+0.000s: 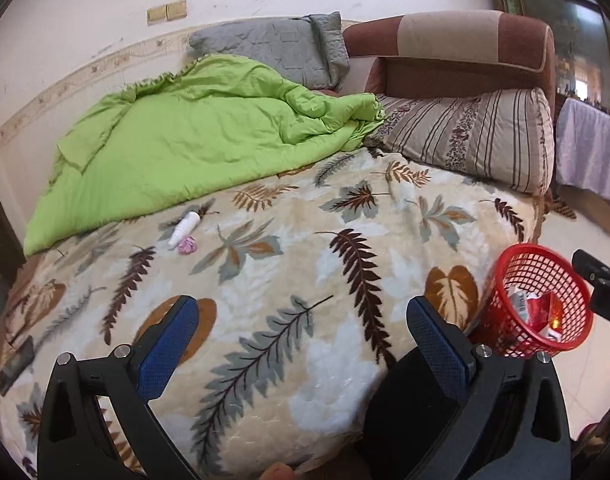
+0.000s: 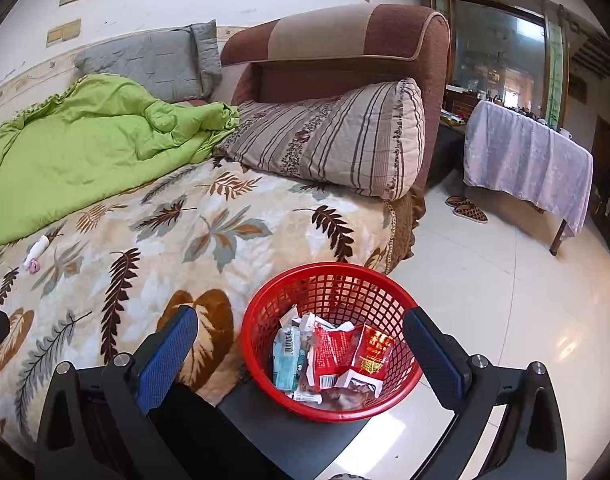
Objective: Collect trash
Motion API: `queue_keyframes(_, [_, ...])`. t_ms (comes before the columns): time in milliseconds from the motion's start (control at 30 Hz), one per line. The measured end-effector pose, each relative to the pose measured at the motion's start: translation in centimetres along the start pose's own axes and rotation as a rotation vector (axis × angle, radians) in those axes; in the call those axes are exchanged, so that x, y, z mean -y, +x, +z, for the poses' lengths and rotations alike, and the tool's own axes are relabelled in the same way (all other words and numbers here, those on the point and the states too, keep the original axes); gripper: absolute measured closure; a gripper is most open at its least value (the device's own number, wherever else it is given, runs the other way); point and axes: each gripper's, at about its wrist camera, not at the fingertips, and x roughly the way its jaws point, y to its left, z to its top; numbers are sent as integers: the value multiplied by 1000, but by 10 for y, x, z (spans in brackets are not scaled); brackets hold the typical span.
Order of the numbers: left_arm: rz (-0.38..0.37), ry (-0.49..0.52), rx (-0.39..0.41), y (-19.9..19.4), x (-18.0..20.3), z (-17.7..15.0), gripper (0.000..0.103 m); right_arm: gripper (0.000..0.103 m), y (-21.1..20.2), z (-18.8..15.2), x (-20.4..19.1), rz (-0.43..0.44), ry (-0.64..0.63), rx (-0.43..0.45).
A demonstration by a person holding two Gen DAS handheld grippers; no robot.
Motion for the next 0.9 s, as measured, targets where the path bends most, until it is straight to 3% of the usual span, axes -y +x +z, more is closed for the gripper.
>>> queue_keyframes(67, [32, 16, 11, 0, 3, -1, 0, 0, 2, 0, 0, 4, 1, -8])
queue_keyframes(167, [-4, 22, -3, 3, 4, -3, 0, 0, 4, 0, 0, 1, 2, -15])
queue_keyframes(900, [-13, 10, 9, 4, -2, -7, 0, 0, 10, 0, -4, 19, -8, -22])
